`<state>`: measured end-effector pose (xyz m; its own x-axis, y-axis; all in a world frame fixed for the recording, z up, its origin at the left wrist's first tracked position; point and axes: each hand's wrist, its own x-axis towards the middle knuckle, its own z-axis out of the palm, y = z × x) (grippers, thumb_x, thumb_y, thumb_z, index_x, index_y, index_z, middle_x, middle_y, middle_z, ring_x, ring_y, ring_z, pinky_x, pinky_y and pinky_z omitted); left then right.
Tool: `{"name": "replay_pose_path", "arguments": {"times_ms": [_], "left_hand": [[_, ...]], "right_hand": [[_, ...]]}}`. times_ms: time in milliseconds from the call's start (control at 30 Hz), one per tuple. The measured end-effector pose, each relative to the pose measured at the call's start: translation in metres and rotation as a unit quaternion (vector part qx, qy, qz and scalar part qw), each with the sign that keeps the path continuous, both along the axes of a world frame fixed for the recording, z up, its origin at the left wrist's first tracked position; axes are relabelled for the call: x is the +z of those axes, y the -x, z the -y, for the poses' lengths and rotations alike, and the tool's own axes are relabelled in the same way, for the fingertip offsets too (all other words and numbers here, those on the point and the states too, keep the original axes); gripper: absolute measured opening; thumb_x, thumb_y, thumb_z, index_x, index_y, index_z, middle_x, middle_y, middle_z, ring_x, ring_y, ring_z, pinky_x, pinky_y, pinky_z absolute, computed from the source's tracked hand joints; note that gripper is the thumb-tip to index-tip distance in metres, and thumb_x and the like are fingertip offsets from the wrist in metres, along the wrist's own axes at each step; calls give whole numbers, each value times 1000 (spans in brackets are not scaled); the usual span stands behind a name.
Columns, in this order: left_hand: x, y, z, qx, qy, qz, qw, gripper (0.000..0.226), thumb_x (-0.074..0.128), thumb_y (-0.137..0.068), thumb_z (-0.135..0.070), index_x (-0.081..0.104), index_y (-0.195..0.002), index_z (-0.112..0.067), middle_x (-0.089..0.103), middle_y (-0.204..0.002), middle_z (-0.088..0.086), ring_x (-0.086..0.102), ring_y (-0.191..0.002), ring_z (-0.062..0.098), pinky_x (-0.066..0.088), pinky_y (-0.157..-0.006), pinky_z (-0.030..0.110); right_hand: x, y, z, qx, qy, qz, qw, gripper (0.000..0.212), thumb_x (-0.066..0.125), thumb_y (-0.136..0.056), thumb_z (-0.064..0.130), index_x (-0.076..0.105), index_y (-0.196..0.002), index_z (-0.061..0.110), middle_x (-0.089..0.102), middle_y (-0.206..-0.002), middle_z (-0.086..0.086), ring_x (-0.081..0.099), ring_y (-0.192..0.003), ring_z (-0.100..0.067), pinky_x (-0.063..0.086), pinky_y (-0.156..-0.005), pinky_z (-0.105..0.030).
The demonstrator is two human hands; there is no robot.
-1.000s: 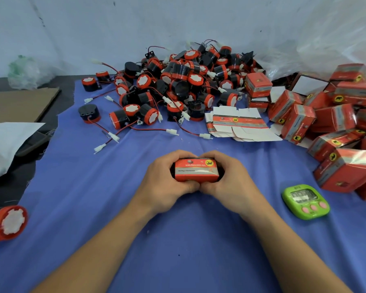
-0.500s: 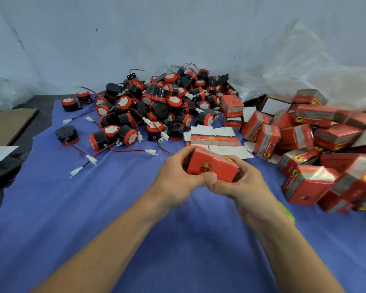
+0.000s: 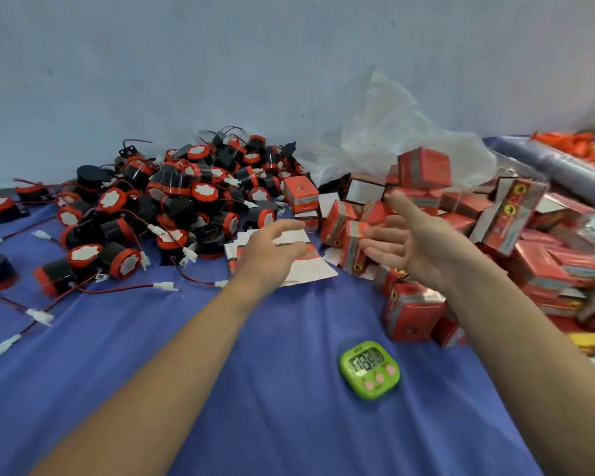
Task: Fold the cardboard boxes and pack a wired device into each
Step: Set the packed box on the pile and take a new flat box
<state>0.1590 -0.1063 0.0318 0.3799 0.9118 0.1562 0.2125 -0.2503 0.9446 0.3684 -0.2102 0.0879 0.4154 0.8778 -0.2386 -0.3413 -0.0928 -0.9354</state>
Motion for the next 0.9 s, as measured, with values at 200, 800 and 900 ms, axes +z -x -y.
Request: {"name": "replay_pose_path", "arguments": {"times_ms": [200, 800, 900], "left_hand": [[-22, 19, -17, -107, -129, -480, 861, 75, 67, -88, -52, 36, -155, -38, 44, -157, 1, 45, -140, 27, 44, -108, 42], [-29, 69, 8, 108, -304, -101, 941, 59, 79, -89, -19, 60, -144, -29, 66, -138, -9, 58, -123, 0, 38, -98, 6], [-14, 75, 16, 135, -37, 96, 985, 67, 71, -97, -34, 40, -156, -31, 49, -155, -10, 49, -135, 1, 47, -107, 26]], "right_hand": [[-39, 63, -20, 97, 45, 271, 957, 10, 71, -87, 5, 78, -89, 13, 76, -81, -14, 71, -68, -19, 62, -64, -31], [-57, 120, -12, 2, 84, 701, 709, 34, 52, -96, 16, 71, -118, 35, 71, -101, -5, 64, -92, -35, 39, -67, -35], [-57, 134, -7, -139, 10, 637, 758, 21, 61, -92, 13, 76, -87, 27, 64, -70, -7, 52, -67, -37, 34, -57, -36]]}}
